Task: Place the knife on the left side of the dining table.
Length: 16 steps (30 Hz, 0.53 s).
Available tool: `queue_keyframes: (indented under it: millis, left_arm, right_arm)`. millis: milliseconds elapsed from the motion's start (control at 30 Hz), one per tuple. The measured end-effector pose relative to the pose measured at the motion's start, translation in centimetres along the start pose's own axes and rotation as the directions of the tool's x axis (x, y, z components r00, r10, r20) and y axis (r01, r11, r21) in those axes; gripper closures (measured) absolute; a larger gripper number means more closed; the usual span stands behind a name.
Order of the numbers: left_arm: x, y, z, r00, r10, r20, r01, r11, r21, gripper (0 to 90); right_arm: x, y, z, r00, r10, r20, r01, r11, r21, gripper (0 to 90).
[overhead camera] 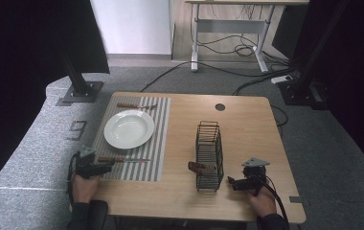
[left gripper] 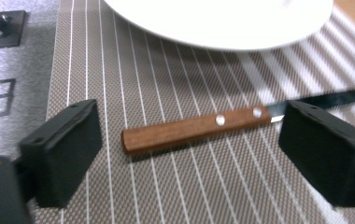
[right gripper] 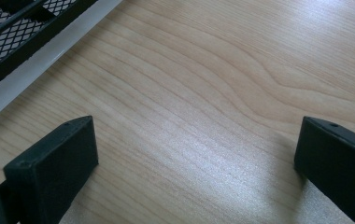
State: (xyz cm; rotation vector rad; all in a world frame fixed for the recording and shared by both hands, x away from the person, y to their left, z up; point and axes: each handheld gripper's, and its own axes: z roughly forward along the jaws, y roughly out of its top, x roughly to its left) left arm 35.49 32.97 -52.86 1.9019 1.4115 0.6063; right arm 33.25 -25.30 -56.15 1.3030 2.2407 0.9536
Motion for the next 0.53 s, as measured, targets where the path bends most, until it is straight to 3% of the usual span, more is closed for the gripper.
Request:
queue_keyframes:
  millis: [100, 167, 333, 533]
  left_arm:
    - [-0.2, -0.6, 0.5, 0.9984, 0.049, -0.029, -0.048, 0.9976, 0.05, 0.0]
    - [-0.2, -0.9, 0.9, 0.9974, 0.061, -0.038, -0.058, 0.9952, 0.079, 0.0]
    - [0.1, -1.3, 1.4, 0.9993, 0.035, -0.009, -0.033, 0.9912, 0.128, 0.0]
    - [0.1, -1.3, 1.4, 0.9995, 0.032, -0.008, -0.031, 0.9908, 0.132, 0.0]
  right_arm:
    - [0.0, 0.0, 0.0, 1.0, 0.0, 0.0, 0.0, 1.0, 0.0, 0.0]
    - [0.0, 0.0, 0.0, 1.0, 0.0, 0.0, 0.0, 1.0, 0.0, 0.0]
    - [0.0, 0.0, 0.0, 1.0, 0.0, 0.0, 0.0, 1.0, 0.0, 0.0]
    - [0.0, 0.0, 0.0, 1.0, 0.0, 0.0, 0.0, 1.0, 0.0, 0.0]
